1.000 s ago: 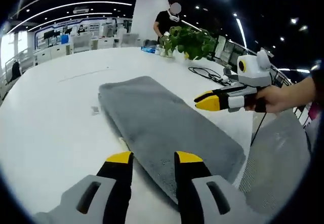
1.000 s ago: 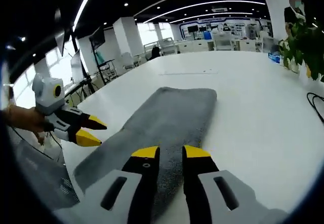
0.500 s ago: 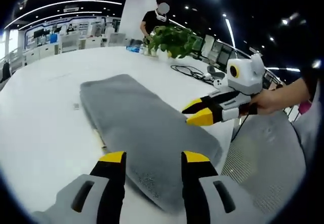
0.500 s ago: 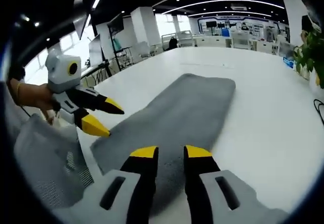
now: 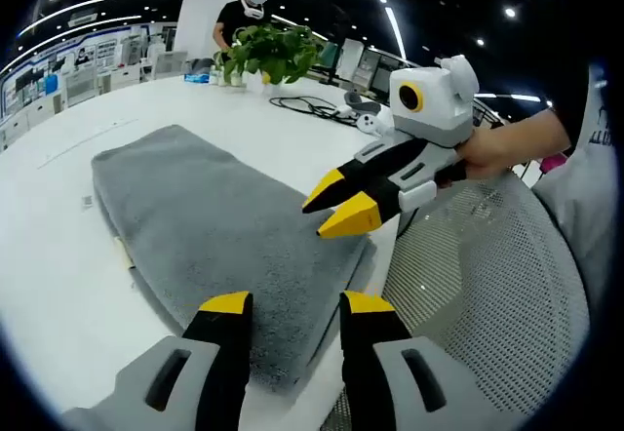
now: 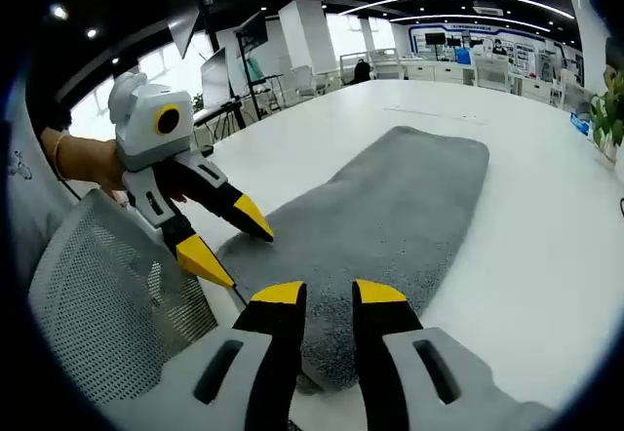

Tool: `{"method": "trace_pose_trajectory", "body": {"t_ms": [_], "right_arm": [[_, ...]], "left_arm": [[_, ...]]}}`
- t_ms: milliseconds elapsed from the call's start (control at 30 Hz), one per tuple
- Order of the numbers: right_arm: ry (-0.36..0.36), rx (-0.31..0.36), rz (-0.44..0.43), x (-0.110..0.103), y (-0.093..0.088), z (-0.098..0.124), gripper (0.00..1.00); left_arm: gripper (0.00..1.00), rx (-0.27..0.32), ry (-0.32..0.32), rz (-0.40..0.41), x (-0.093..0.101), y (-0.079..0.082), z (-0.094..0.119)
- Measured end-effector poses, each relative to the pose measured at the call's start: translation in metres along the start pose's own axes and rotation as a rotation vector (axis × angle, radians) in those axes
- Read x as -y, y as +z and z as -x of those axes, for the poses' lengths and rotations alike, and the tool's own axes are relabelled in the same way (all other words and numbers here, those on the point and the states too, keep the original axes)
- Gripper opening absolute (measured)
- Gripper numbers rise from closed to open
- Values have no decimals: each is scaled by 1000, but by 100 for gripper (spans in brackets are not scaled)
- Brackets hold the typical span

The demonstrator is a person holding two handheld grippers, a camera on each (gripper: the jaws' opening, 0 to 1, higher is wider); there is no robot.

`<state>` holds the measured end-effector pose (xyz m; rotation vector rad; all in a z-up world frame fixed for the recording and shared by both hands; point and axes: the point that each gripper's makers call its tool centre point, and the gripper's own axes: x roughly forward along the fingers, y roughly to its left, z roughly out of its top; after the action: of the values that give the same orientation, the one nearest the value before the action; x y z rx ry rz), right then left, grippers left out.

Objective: Fold the towel on the table until its edges align and the towel forms a compact rectangular stack.

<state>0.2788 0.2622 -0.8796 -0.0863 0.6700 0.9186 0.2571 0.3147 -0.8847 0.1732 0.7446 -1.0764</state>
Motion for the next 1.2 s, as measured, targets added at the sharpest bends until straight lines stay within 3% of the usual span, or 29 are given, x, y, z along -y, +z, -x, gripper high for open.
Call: {"method": "trace_pose_trajectory", "body": {"t_ms": [100,233,500,667,833,1000,1200], "right_arm": [[20,-11,18,-6,-2,3,18],[85,-78,147,-20,-11,7,17],[132,-140,214,-32,-24,3,17],[153,-200,296,-38,-39,-1,20],[142,-204,323,-37,-41,-5,19],[167,-246,501,-37,-46,-6,20],[162,-238,534,-37,-47,-6,21]], "left_arm": [[31,-40,-23,-62,7,-6,-3],[30,-91,-36,-128,12,-15,-8],[27,-104,-10,-145,6,-18,-15],[28,-118,-3,-208,10,-21,-15],[29,-137,15,-255,10,-22,-16],[28,-154,25,-294,10,-22,-17],[27,-163,36,-344,9,-23,-17]]}}
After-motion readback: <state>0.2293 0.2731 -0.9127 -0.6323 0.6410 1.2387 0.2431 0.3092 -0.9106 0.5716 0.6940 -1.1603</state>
